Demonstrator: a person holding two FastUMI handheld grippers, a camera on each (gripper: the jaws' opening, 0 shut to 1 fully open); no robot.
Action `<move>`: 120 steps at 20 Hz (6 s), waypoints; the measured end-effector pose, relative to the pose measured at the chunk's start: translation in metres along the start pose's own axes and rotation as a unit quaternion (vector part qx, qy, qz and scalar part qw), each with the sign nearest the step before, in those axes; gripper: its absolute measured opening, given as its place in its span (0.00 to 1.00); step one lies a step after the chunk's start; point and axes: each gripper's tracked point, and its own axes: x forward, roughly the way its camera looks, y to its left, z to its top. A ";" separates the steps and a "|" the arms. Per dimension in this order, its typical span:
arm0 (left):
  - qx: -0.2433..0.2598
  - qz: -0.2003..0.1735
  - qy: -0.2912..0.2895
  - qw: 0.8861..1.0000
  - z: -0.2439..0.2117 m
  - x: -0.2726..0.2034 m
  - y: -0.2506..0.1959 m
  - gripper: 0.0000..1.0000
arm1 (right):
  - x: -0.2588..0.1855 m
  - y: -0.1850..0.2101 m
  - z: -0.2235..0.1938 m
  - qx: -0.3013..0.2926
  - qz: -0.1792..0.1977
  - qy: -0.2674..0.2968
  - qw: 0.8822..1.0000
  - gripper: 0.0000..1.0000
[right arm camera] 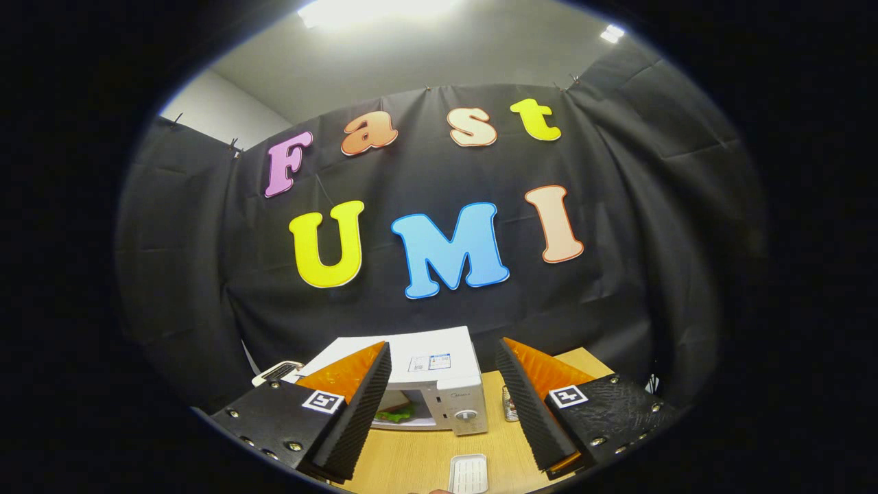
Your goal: Open the microwave oven with the left hand, put the food in, and close the microwave oven.
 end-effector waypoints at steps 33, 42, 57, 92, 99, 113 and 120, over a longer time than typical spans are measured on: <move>0.014 -0.160 -0.003 0.987 0.080 0.177 -0.196 0.07 | -0.002 -0.063 0.026 -0.063 -0.017 -0.030 0.997 0.93; -0.011 -0.152 -0.001 0.988 0.099 0.220 -0.215 0.07 | 0.003 -0.084 0.023 -0.065 -0.021 -0.025 0.997 0.93; -0.041 -0.119 0.003 0.992 0.117 0.290 -0.236 0.07 | 0.014 -0.134 0.018 -0.036 -0.041 -0.010 0.998 0.93; -0.039 -0.108 0.036 0.993 0.118 0.333 -0.233 0.07 | -0.002 -0.138 0.029 -0.054 -0.056 -0.014 0.997 0.93; -0.001 -0.096 -0.007 0.995 0.144 0.305 -0.228 0.07 | -0.007 -0.134 0.024 -0.043 -0.064 -0.010 0.997 0.93; 0.022 -0.012 -0.272 0.962 0.353 0.053 -0.145 0.96 | 0.008 -0.045 0.076 -0.031 -0.009 -0.031 0.999 0.93; 0.019 0.016 -0.279 0.960 0.354 0.012 -0.096 0.94 | -0.005 -0.013 0.099 -0.036 -0.007 -0.048 0.998 0.93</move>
